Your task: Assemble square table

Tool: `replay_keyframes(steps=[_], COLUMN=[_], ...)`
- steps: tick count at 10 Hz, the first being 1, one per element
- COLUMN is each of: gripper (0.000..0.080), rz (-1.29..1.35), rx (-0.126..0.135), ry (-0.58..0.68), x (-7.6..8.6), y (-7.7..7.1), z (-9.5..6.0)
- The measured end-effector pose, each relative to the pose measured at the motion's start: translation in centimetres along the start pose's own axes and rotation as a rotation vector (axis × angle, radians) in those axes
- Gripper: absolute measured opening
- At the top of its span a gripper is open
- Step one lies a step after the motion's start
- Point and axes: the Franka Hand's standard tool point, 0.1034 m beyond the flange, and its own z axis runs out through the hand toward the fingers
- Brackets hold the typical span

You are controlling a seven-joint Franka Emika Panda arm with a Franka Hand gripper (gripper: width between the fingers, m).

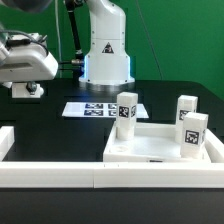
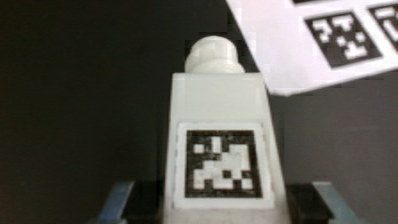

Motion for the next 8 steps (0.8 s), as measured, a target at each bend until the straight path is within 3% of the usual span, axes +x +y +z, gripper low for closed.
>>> replay_keyframes(steps=[2, 3, 5, 8], gripper=[0.0289, 0.0289, 0.029, 0.029], rz=[-0.012, 0.016, 0.075, 0.032], rx=[-0.035, -0.019, -0.03, -0.061], ry=[0.141, 0.2, 0.382, 0.609], x=[1.4, 1.8, 3.6, 4.3], y=[-4.9, -7.1, -12.7, -12.4], z=[-3.8, -5.4, -9.1, -9.3])
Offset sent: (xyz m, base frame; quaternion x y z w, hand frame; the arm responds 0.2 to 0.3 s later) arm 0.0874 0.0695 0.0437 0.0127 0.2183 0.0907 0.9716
